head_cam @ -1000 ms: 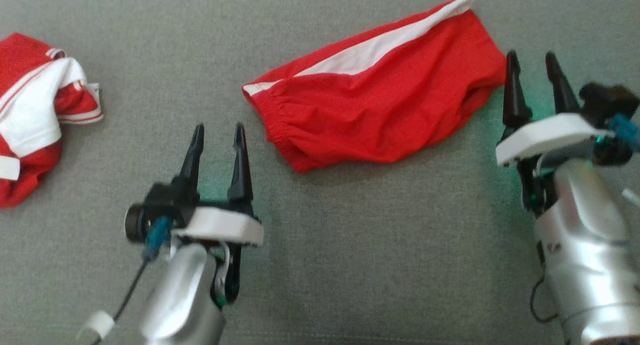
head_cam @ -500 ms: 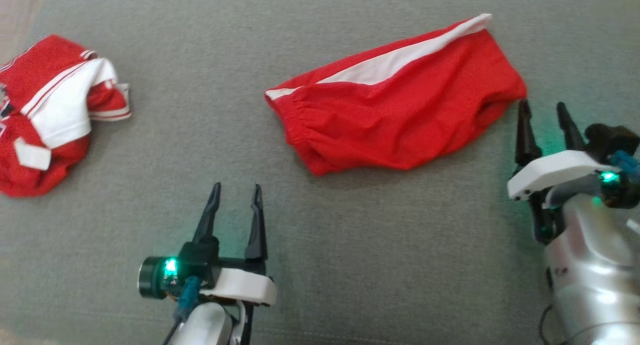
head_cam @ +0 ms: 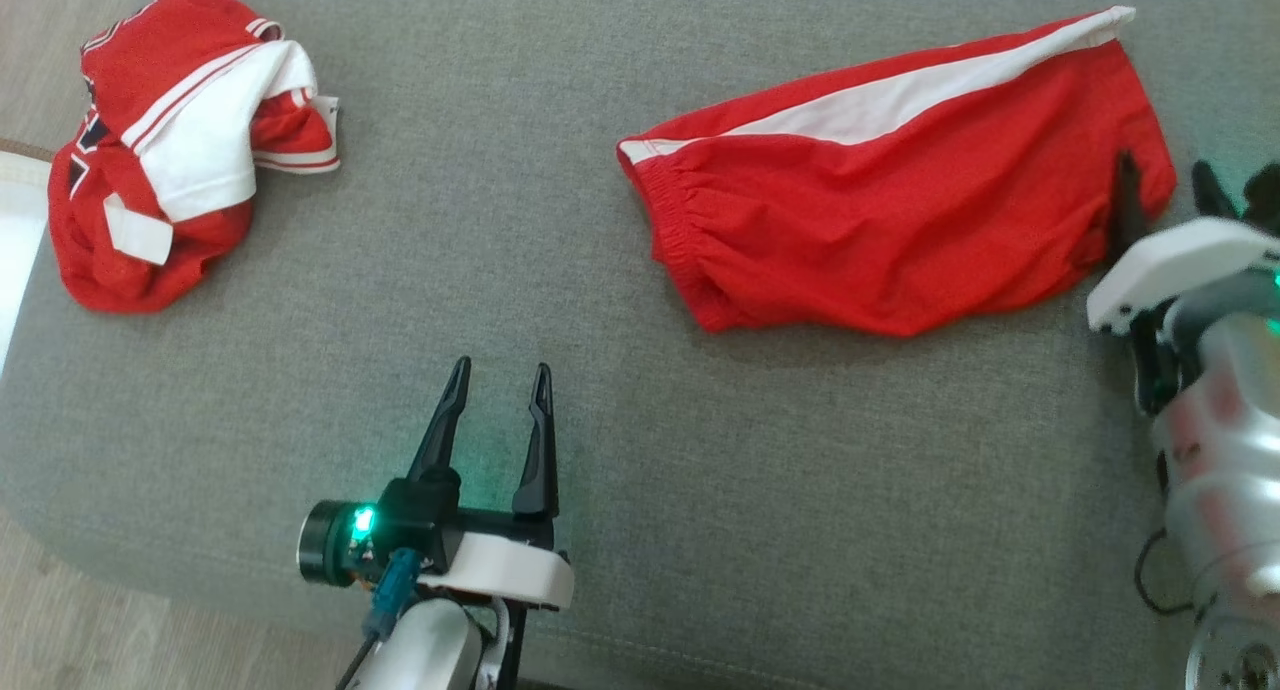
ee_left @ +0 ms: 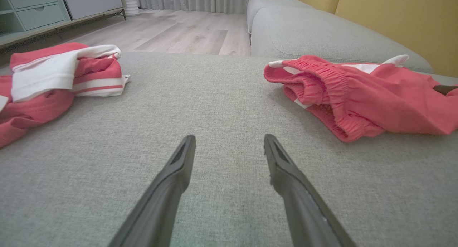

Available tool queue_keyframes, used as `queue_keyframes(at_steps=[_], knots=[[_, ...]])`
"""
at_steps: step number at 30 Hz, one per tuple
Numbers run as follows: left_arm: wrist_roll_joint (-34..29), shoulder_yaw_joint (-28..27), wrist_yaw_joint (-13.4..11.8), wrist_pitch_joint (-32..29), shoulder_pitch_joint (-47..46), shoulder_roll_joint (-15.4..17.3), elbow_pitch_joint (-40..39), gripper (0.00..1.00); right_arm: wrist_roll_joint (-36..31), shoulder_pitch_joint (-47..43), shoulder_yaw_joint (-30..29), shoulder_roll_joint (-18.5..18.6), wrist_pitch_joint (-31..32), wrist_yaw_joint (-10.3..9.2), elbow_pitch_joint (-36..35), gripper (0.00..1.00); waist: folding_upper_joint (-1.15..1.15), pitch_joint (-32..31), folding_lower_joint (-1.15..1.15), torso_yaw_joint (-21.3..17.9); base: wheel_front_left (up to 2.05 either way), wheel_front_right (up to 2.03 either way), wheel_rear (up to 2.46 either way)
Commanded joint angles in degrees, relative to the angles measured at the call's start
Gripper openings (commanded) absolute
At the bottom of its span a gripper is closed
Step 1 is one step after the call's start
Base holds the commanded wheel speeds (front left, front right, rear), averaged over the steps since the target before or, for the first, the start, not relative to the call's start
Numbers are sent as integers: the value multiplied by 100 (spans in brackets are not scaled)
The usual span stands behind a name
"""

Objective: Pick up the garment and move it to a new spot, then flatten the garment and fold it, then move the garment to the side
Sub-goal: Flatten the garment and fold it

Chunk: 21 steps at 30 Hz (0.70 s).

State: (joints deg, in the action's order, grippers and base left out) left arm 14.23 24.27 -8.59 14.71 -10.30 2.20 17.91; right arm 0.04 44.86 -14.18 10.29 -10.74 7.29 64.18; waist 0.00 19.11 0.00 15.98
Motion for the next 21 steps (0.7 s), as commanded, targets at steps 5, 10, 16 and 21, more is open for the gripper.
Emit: queue_keyframes(at_steps=[5,10,16,21], knots=[[78,-166,-34,29,-135,68,-219,100,-91,87,126,-178,147,20,327,0,0,31,0,-63,0,0,0],[46,-223,10,29,-170,68,-186,100,218,-14,207,-348,-130,20,475,0,0,-120,0,-273,0,0,0],[27,-300,46,29,-146,68,-169,100,973,-544,235,-485,-405,20,103,0,0,-468,0,-584,0,0,0],[17,-392,105,29,15,68,-112,100,1720,-1484,504,-589,-423,20,-719,0,0,-778,0,-880,0,0,0]])
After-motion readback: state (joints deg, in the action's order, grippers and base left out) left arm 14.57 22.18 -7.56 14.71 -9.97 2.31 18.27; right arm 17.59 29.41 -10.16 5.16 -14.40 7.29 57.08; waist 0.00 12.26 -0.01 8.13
